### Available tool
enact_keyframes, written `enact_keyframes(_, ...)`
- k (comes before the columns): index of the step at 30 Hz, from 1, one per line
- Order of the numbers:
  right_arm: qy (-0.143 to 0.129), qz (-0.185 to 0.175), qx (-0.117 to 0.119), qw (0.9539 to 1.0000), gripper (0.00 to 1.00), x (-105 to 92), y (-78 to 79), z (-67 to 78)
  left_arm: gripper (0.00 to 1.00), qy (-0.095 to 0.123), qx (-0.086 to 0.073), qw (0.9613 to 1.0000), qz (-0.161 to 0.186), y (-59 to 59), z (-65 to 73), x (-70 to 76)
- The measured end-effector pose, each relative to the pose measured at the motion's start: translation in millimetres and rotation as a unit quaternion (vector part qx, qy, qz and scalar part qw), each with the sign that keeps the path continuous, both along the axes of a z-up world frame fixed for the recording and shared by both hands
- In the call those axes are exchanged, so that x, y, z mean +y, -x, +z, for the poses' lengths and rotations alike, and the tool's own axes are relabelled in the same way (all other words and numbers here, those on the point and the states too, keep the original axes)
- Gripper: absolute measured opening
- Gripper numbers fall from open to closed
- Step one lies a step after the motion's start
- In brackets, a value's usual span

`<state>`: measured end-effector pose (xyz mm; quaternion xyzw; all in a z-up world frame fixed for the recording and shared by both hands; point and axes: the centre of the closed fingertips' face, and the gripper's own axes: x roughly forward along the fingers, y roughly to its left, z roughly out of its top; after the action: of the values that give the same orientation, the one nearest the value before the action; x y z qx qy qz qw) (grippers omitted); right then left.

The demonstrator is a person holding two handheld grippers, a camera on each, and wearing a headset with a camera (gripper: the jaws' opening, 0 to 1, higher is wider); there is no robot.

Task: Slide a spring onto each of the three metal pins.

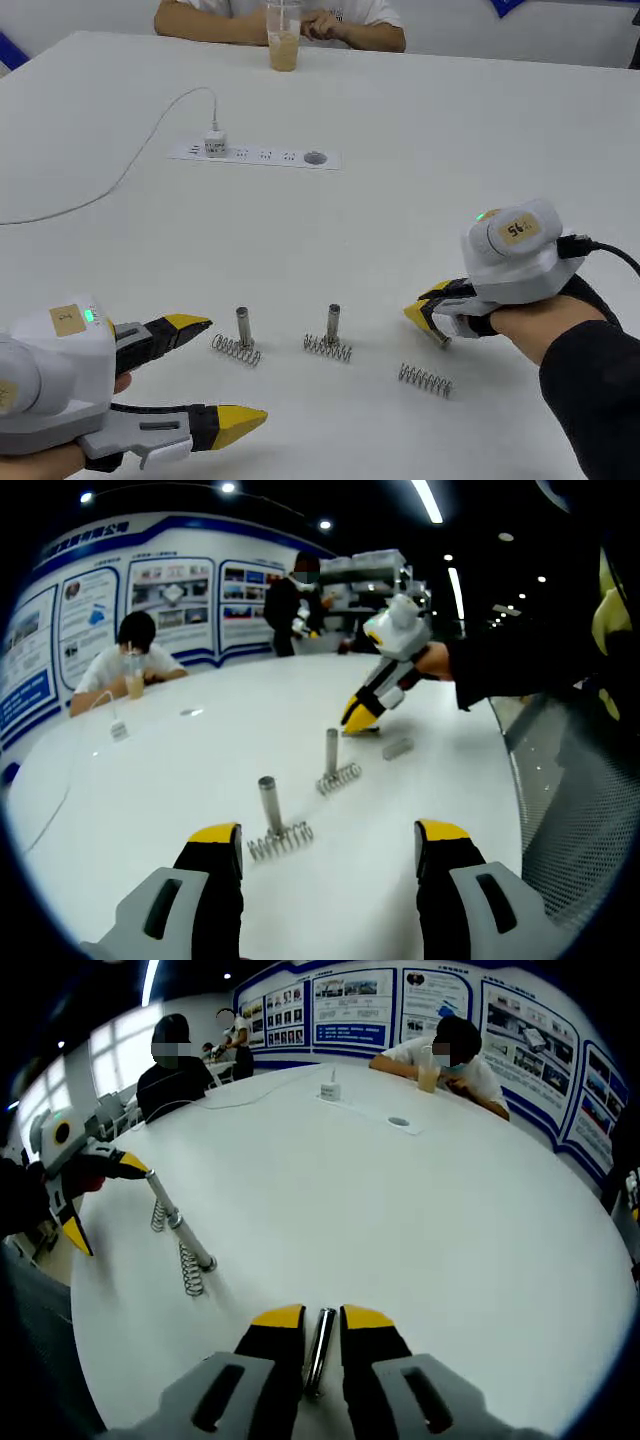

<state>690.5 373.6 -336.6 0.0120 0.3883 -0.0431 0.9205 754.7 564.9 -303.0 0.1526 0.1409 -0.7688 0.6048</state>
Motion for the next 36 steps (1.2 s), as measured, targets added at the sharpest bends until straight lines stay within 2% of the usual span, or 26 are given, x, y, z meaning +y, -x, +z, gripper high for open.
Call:
enact_keyframes(10,-0.01,-0.015,0.015,0.9997,0.12,-2.6,1.6,-6.5,0.71,0.0,0.003,1.0,0.0,1.4,-0.5,0.4)
enact_keyframes(22,-0.016,-0.018,0.027,0.9993,0.1,-2.8,1.0,-9.5,0.71,0.001,0.006,1.0,0.003,0.0,-1.3,1.1)
enact_keyframes(25,-0.01,-0.012,0.04,0.9991,0.1,-1.4,1.7,-12.5,0.71,0.001,0.007,1.0,0.004,-0.3,-2.0,1.4)
enact_keyframes(36,-0.006,-0.006,0.054,0.9985,0.09,0.9,1.8,-11.3,0.71,0.0,0.008,1.0,0.002,0.0,-3.6,-0.5)
